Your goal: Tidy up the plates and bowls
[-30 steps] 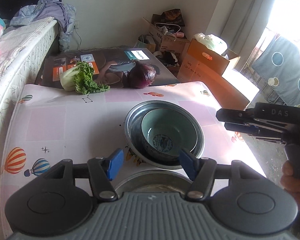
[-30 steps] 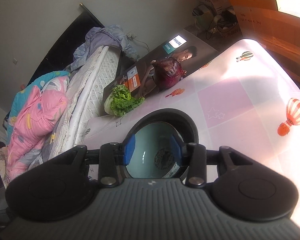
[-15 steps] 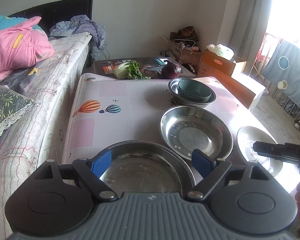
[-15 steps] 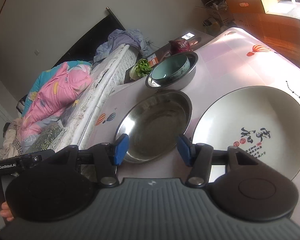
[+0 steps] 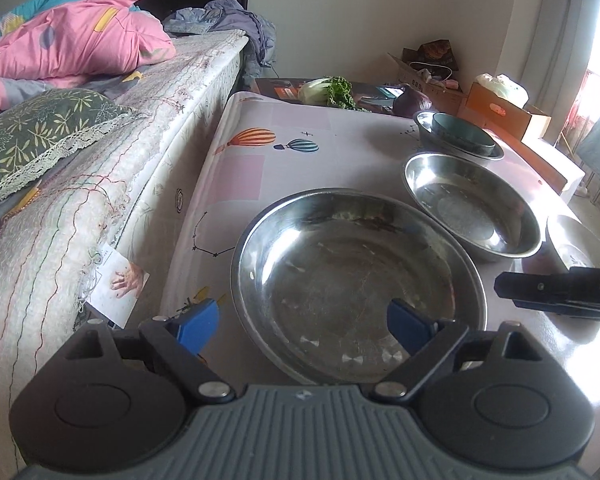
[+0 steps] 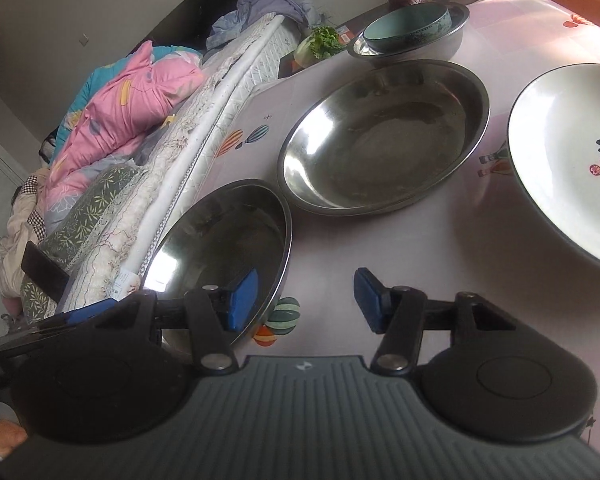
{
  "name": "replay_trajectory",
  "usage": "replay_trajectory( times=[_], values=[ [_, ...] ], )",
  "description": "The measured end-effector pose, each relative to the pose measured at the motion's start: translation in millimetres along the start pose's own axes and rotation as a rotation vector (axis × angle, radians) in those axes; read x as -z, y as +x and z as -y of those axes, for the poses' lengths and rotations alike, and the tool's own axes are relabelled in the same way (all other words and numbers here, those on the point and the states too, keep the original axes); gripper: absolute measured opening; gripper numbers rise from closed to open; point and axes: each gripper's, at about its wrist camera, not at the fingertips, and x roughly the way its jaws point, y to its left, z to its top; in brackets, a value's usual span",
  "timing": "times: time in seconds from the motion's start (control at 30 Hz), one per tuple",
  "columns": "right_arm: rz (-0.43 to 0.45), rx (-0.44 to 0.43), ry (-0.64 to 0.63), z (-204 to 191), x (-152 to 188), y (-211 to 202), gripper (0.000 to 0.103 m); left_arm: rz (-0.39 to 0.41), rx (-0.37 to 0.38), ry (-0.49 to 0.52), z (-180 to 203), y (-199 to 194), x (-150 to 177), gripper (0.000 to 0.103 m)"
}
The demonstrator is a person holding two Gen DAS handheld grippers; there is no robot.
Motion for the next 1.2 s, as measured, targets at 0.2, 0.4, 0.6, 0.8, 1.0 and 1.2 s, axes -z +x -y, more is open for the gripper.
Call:
replay_trajectory(
  times=[0.2,0.4,0.6,0.8,1.0,1.2],
  values=[
    [0.013,0.046,-0.058,-17.6,-16.7,27.2,0.053,0.023,-0.041,-0.044,-8.7,13.5,3.3,0.091],
    [0.011,0.085,-0.083,-21.0,-24.7,47.8,0.046,-0.02,-0.041,-0.083,-15.8,27.6,1.4,0.076],
    [-0.001,0.105,-0.118,-21.9,-25.3,59.0,0.025,-0.048,-0.041,-0.102,-18.2,35.4,3.5,0.062],
    [0.007,0.092,-0.124,-22.7,-21.8,59.9,0.016,-0.051,-0.058,-0.098,-14.4,37.5,5.1,0.047],
    [-0.002,0.079,-0.121,-22.7,-18.5,59.7,0.012,-0.054,-0.057,-0.101,-15.0,37.8,4.0,0.034],
    [0.0,0.07,-0.093,-19.0,-13.4,56.7,0.012,-0.063,-0.056,-0.107,-17.2,36.4,5.2,0.024]
  ],
)
